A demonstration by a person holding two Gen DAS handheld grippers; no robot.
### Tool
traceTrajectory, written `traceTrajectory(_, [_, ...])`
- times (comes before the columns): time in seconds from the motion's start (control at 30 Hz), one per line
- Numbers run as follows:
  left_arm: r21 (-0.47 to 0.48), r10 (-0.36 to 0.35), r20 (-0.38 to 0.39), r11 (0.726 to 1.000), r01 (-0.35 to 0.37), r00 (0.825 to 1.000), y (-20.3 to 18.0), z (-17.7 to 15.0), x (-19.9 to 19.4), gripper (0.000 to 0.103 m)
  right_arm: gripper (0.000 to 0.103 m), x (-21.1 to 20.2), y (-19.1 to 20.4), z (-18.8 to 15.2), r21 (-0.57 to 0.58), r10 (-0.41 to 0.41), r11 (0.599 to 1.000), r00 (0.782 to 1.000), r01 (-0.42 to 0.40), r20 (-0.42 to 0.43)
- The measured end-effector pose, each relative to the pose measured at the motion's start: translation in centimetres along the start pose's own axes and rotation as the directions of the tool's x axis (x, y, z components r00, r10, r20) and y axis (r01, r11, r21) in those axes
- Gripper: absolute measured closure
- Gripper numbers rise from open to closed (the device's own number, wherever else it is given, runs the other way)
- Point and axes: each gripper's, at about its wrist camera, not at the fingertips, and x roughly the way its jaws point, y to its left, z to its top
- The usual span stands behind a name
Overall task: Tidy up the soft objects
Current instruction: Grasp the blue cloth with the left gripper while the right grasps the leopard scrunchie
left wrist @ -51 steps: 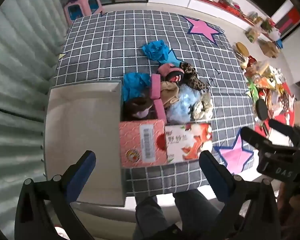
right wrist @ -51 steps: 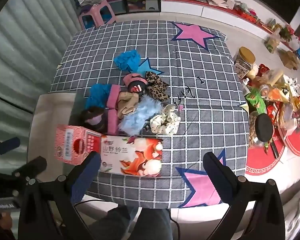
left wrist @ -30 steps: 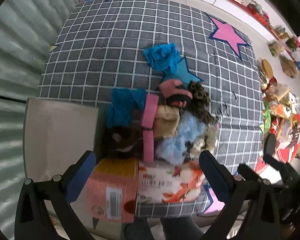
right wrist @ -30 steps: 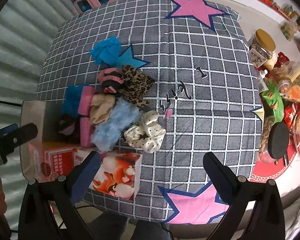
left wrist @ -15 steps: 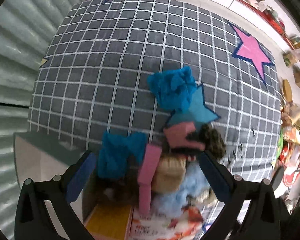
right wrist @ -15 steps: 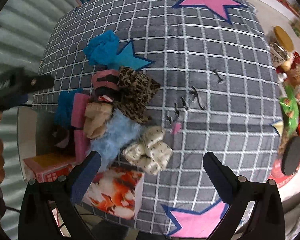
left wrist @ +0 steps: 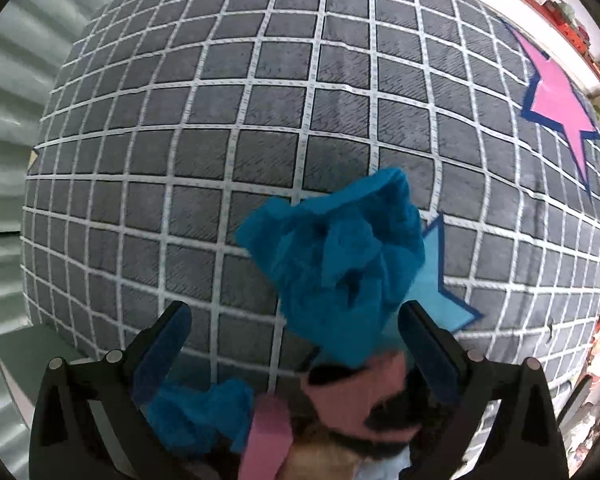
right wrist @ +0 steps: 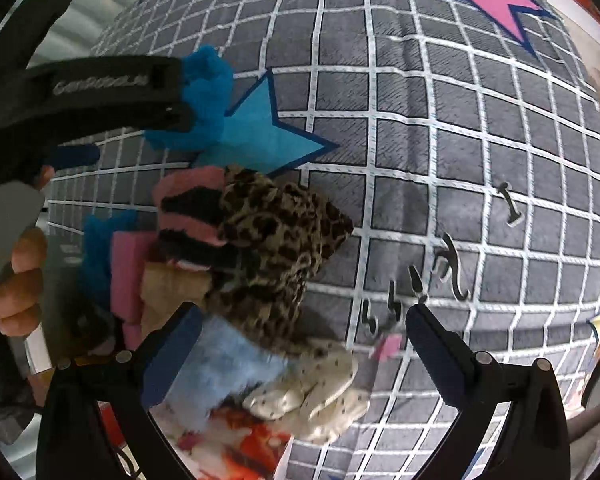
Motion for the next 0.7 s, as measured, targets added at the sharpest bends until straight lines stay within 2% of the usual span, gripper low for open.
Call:
traceTrajectory(0.17, [-0.005,0.033,-0.009,0.999,-0.033,0.999,-1.1,0.9,2.3,0.0,0.0,1.7,-0.7,1.1,0.004,-0.027,1.0,0.999,0.027,-0.016])
traceTrajectory(0.23, [-0.011,0.051,-0.007,0.999,-0.051,0.999,-1.6,1.0,3.0,0.005,0.0,2.0,-1.0,1.5,-0.005,-0.045,0.999,0.999,0.045,-0.015])
traceTrajectory(0.33, [-0.004,0.028,-0.007,1.0,-0.028,1.0,-3.5,1.5,4.4,0.01,0.0,3.2,-1.1,2.6,-0.032,-0.069,0.997,0.997,0.069,-0.025])
traceTrajectory(0.4, [0.014,0.024,-0.006,1.0,-0.024,1.0,-4.8,2.7,4.8,0.021,0.0,3.3,-0.6,2.9,-0.05,-0.075,0.996,0.997,0.074,-0.02])
traceTrajectory(0.43, [0.026,-0.001,-0.007,1.0,0.001,1.0,-5.3,2.7,5.0,0.026,0.006,3.2,-0.3,2.9,-0.056,-0.081,0.995,0.997,0.08,-0.013])
traceTrajectory(0.5, [0.033,-0.02,-0.015,0.999,0.021,1.0,-5.7,3.5,4.5,0.052,0.02,2.8,0.7,2.9,-0.076,-0.088,0.993,0.996,0.088,0.013])
traceTrajectory(0.53, [0.033,-0.036,-0.019,0.999,0.037,0.999,-6.0,3.7,4.3,0.06,0.032,2.5,0.9,2.6,-0.084,-0.084,0.993,0.996,0.086,0.024])
traceTrajectory(0.57, [0.035,-0.031,-0.02,0.999,0.031,0.999,-6.2,3.9,4.0,0.065,0.048,2.4,1.0,2.7,-0.094,-0.078,0.992,0.996,0.08,0.033])
traceTrajectory(0.63, [0.052,-0.016,-0.009,0.998,0.017,1.0,-6.8,4.2,3.5,0.072,0.068,2.2,0.5,2.8,-0.092,-0.028,0.995,0.999,0.029,0.02])
traceTrajectory(0.7, [0.064,-0.008,0.019,0.998,0.006,1.0,-7.5,4.2,2.4,0.074,0.072,1.7,0.1,2.9,-0.07,-0.013,0.997,1.0,0.015,0.027])
